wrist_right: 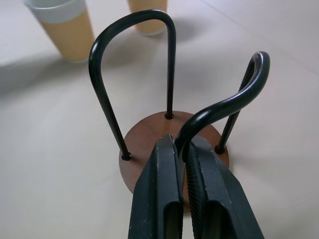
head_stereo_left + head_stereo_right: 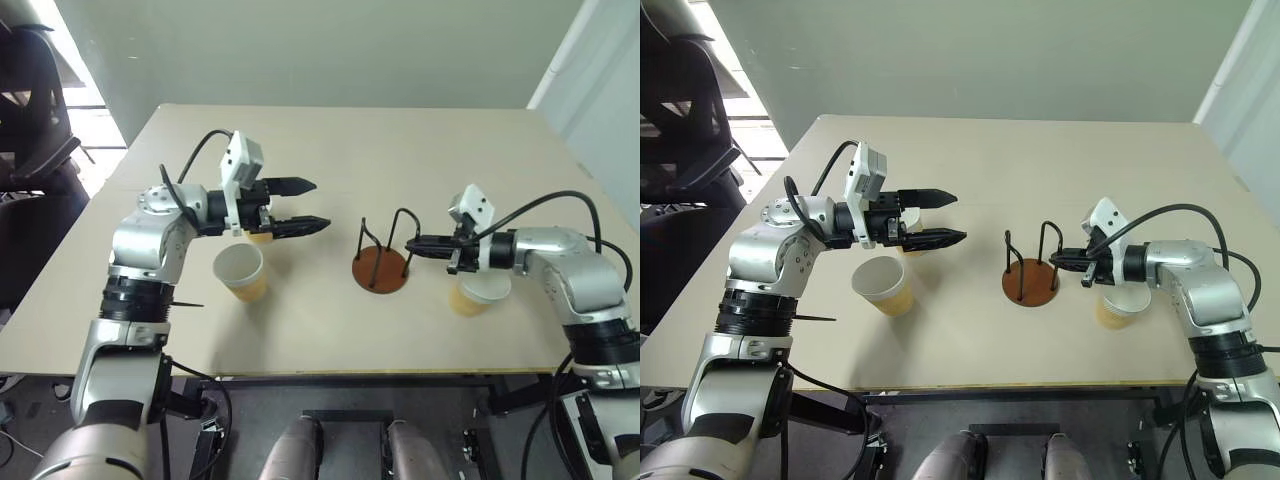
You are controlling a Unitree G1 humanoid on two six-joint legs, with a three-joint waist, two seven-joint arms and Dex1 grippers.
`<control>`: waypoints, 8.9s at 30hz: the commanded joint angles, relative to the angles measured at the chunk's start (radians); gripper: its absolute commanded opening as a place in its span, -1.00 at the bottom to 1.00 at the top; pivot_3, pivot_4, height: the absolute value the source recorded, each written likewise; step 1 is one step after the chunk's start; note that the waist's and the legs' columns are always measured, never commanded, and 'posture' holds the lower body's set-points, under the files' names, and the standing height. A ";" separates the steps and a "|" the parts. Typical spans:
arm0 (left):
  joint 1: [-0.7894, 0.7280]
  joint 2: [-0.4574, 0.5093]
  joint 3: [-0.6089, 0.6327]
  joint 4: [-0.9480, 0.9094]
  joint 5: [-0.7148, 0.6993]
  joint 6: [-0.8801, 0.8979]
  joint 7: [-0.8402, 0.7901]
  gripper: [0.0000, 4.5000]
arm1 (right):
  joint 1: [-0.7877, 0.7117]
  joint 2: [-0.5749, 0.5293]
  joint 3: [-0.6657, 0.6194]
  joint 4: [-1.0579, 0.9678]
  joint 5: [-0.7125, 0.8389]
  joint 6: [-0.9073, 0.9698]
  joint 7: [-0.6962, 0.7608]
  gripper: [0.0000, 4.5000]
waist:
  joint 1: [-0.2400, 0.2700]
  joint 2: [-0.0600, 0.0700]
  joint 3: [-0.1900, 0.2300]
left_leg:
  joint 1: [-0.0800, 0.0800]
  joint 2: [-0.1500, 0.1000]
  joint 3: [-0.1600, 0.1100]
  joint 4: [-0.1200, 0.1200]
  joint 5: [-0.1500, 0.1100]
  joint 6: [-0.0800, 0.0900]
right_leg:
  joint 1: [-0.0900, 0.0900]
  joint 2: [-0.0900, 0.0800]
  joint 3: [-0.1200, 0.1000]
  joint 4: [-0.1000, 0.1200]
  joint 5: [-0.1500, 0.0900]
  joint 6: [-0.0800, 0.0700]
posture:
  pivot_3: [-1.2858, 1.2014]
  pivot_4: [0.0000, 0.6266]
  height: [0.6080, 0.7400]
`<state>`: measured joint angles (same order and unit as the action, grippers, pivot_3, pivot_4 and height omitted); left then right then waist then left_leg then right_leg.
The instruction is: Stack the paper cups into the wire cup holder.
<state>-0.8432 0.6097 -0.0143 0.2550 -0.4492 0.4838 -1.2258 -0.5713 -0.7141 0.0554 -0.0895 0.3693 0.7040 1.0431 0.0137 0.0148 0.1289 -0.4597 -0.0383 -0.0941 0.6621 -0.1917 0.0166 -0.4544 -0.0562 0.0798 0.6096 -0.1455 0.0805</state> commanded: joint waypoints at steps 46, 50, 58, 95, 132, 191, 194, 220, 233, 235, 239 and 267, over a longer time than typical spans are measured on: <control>-0.077 0.280 -0.219 0.056 -0.021 -0.161 -0.389 1.00 | 0.162 -0.003 -0.089 -0.416 0.211 0.210 -0.238 -0.98 | -0.001 0.000 0.000 | -0.003 0.000 0.000 0.000 -0.003 0.000 | -0.003 0.001 0.001 0.001 -0.004 -0.002 | 0.03 -0.52 1.00; -0.080 0.271 -0.216 0.044 -0.018 -0.149 -0.389 1.00 | 0.153 0.006 -0.077 -0.407 0.210 0.200 -0.254 -0.98 | -0.001 -0.001 0.000 | -0.003 0.000 0.000 0.000 -0.003 0.000 | -0.003 0.001 0.001 0.001 -0.004 -0.002 | 0.03 -0.52 1.00; -0.084 0.270 -0.204 0.010 -0.016 -0.110 -0.389 1.00 | 0.165 -0.005 -0.066 -0.426 0.223 0.213 -0.248 -0.98 | -0.001 -0.001 0.000 | -0.003 0.000 0.000 0.000 -0.003 0.000 | -0.004 0.001 0.001 0.001 -0.004 -0.002 | 0.03 -0.52 1.00; -0.133 0.303 -0.258 0.021 -0.066 -0.107 -0.389 1.00 | 0.169 -0.114 -0.130 -0.489 0.340 0.241 -0.218 0.11 | 0.000 -0.001 -0.001 | -0.003 0.000 0.000 0.001 -0.003 0.000 | -0.003 0.001 0.001 0.001 -0.004 -0.002 | 0.03 -0.52 1.00; -0.407 0.238 -0.322 0.714 0.717 -0.937 -0.069 1.00 | -0.093 -0.366 -0.239 -0.386 0.385 0.167 -0.095 0.11 | -0.001 -0.001 -0.001 | -0.013 0.000 0.000 0.003 -0.005 0.003 | -0.013 0.000 0.000 0.001 -0.006 0.002 | 0.03 -0.52 1.00; -0.783 0.285 -0.872 0.174 -0.201 -0.479 -0.389 -0.98 | -0.157 -0.437 -0.267 -0.355 0.503 0.173 0.083 0.13 | -0.004 0.000 0.000 | -0.027 0.000 0.001 0.021 -0.002 0.008 | -0.018 -0.001 0.000 0.005 0.003 0.010 | 0.03 -0.52 1.00; -0.804 0.289 -0.906 0.161 -0.230 -0.501 -0.389 -0.98 | -0.153 -0.444 -0.271 -0.364 0.516 0.186 0.080 0.13 | -0.004 0.000 0.000 | -0.027 0.000 0.001 0.021 -0.001 0.008 | -0.018 -0.001 0.001 0.005 0.003 0.009 | 0.03 -0.52 1.00; -0.874 0.249 -1.082 0.132 -0.224 -0.649 -0.389 -0.98 | -0.237 -0.568 -0.266 -0.291 0.591 0.289 0.165 0.13 | 0.005 0.001 0.000 | -0.030 -0.001 0.000 0.020 -0.003 0.009 | -0.018 -0.001 -0.001 0.001 0.002 0.011 | 0.03 -0.52 1.00; -0.881 0.229 -1.104 0.138 -0.229 -0.672 -0.389 -0.98 | -0.237 -0.609 -0.262 -0.273 0.595 0.299 0.195 0.13 | 0.006 0.001 0.000 | -0.030 0.000 0.000 0.020 -0.003 0.009 | -0.017 -0.002 -0.001 0.001 0.001 0.012 | 0.03 -0.52 1.00; -0.877 0.234 -1.110 0.126 -0.236 -0.667 -0.389 -0.98 | -0.236 -0.609 -0.261 -0.273 0.593 0.296 0.196 0.13 | 0.006 0.001 0.000 | -0.030 0.000 0.000 0.020 -0.003 0.009 | -0.017 -0.002 0.000 0.001 0.001 0.012 | 0.03 -0.52 1.00; -0.872 0.249 -1.134 0.104 -0.242 -0.669 -0.389 -0.98 | -0.235 -0.607 -0.261 -0.271 0.589 0.293 0.194 0.13 | 0.006 0.001 0.000 | -0.030 -0.001 0.001 0.020 -0.003 0.009 | -0.018 -0.001 -0.002 0.001 0.001 0.012 | 0.03 -0.52 1.00; -0.859 0.159 -1.094 0.229 -0.197 -0.707 -0.389 0.99 | -0.210 -0.604 -0.265 -0.275 0.559 0.275 0.177 0.13 | 0.010 0.001 0.000 | -0.030 -0.001 0.001 0.020 -0.004 0.010 | -0.017 -0.002 -0.002 0.001 0.001 0.012 | 0.03 -0.52 1.00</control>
<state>-1.6978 0.7801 -1.1726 0.4592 -0.6345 -0.2297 -1.5846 -0.7759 -1.3073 -0.1762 -0.3584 0.9382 0.9995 1.2262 0.0232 0.0159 0.1294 -0.4896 -0.0394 -0.0933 0.6826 -0.1952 0.0266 -0.4710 -0.0581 0.0776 0.6104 -0.1445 0.0927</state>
